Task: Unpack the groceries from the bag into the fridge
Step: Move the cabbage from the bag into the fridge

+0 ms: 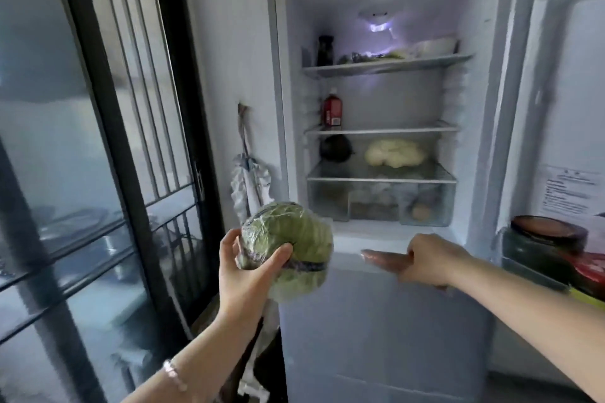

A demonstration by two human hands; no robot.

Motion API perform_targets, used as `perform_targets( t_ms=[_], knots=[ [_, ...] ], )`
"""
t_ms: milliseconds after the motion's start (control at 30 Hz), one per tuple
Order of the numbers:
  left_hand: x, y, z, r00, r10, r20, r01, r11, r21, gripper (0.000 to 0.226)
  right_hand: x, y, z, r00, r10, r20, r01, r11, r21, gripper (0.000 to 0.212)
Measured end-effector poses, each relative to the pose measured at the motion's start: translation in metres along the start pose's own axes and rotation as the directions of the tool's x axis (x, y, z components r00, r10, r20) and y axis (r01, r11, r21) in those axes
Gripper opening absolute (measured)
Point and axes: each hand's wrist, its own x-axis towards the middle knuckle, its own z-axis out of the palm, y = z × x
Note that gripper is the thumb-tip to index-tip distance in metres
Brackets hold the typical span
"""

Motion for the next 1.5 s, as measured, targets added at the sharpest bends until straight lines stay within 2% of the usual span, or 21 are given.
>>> perform_targets(
  t_ms=[200,300,433,500,600,733,867,933,1067,1133,1200,1267,1367,1500],
  knots=[
    [0.122,-0.039,0.082,0.997,0.050,0.052,-0.050,0.999,-0.006,0.072,0.133,0.014,-0.043,0.997,-0.052,-0.058,0.048,0.997,-0.062,0.023],
    [0.182,-0.045,0.130,0.994,0.067,0.081,-0.064,0.997,-0.032,0.069,0.194,0.014,-0.079,0.987,-0.084,-0.139,0.069,0.991,-0.111,0.029],
    [0.246,-0.056,0.182,0.989,0.106,0.101,-0.102,0.994,-0.040,0.064,0.254,0.009,-0.115,0.969,-0.086,-0.232,0.070,0.995,-0.076,0.029],
    [0.271,-0.067,0.198,0.985,0.113,0.129,-0.110,0.993,-0.031,0.063,0.276,0.009,-0.121,0.967,-0.043,-0.252,0.034,0.999,-0.040,0.039],
    [0.297,-0.086,0.216,0.977,0.112,0.183,-0.110,0.994,-0.020,0.063,0.299,0.015,-0.120,0.962,0.023,-0.271,-0.027,1.000,-0.010,0.043],
    [0.318,-0.109,0.232,0.971,0.051,0.235,-0.047,0.999,-0.022,0.068,0.309,0.018,-0.114,0.959,0.082,-0.271,-0.066,0.996,0.065,0.053],
    [0.337,-0.118,0.246,0.968,-0.011,0.250,0.021,0.999,-0.038,0.060,0.307,0.014,-0.115,0.949,0.120,-0.292,-0.106,0.992,0.063,0.039],
    [0.349,-0.116,0.251,0.963,-0.087,0.254,0.090,0.996,-0.002,0.058,0.304,0.011,-0.117,0.942,0.133,-0.308,-0.123,0.991,0.053,0.036],
    [0.379,-0.110,0.262,0.916,-0.301,0.264,0.277,0.953,0.127,0.074,0.290,0.008,-0.124,0.919,0.137,-0.369,-0.141,0.990,0.016,0.036],
    [0.384,-0.108,0.266,0.916,-0.311,0.255,0.230,0.925,0.302,0.083,0.281,0.009,-0.130,0.910,0.131,-0.393,-0.135,0.991,0.018,0.034],
    [0.379,-0.110,0.264,0.928,-0.220,0.299,0.007,0.815,0.579,0.093,0.271,0.008,-0.137,0.906,0.123,-0.406,-0.126,0.992,0.021,0.033],
    [0.365,-0.112,0.256,0.921,-0.091,0.378,-0.255,0.594,0.763,0.100,0.263,0.006,-0.144,0.905,0.108,-0.411,-0.099,0.994,0.044,0.032],
    [0.347,-0.117,0.241,0.871,0.040,0.490,-0.477,0.312,0.822,0.101,0.257,0.003,-0.151,0.902,0.079,-0.425,-0.052,0.996,0.074,0.028],
    [0.343,-0.112,0.233,0.822,0.018,0.570,-0.570,-0.008,0.822,0.080,0.252,0.003,-0.164,0.876,0.032,-0.481,0.034,0.991,0.128,0.027]
  ],
)
